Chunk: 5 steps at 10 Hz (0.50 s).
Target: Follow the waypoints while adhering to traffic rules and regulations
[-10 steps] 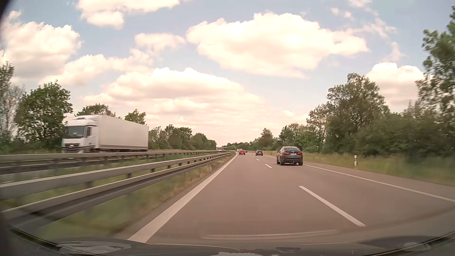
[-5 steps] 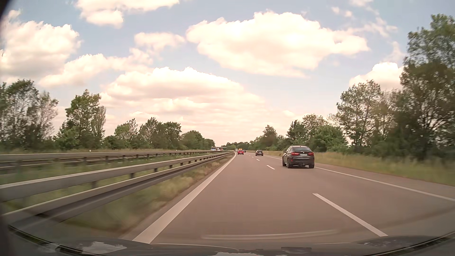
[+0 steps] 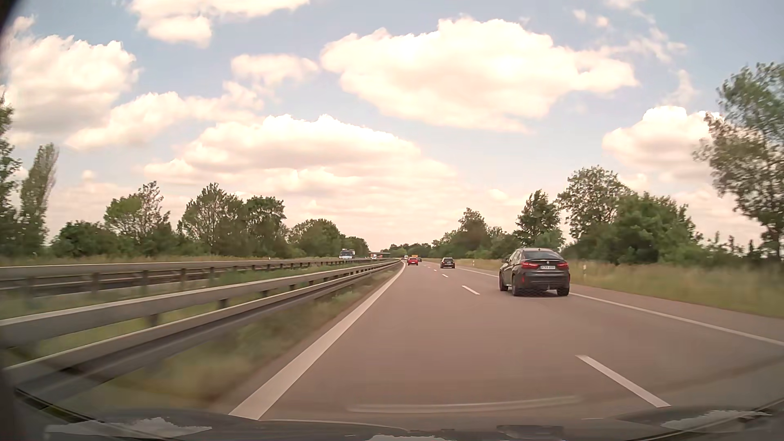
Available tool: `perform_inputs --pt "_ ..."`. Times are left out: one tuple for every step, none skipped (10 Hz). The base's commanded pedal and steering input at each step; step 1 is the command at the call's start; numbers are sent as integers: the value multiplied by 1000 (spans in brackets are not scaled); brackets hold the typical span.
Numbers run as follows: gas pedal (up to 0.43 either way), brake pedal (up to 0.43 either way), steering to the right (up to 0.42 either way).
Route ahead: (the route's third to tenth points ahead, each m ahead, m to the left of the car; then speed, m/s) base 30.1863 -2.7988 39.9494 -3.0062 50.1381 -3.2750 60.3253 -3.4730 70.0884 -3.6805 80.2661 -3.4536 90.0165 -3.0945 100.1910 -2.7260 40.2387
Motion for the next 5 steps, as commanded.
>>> perform_inputs --pt "461 12 -1" --pt "461 12 -2" --pt "461 12 -2" --pt "461 12 -2" --pt "461 12 -2"
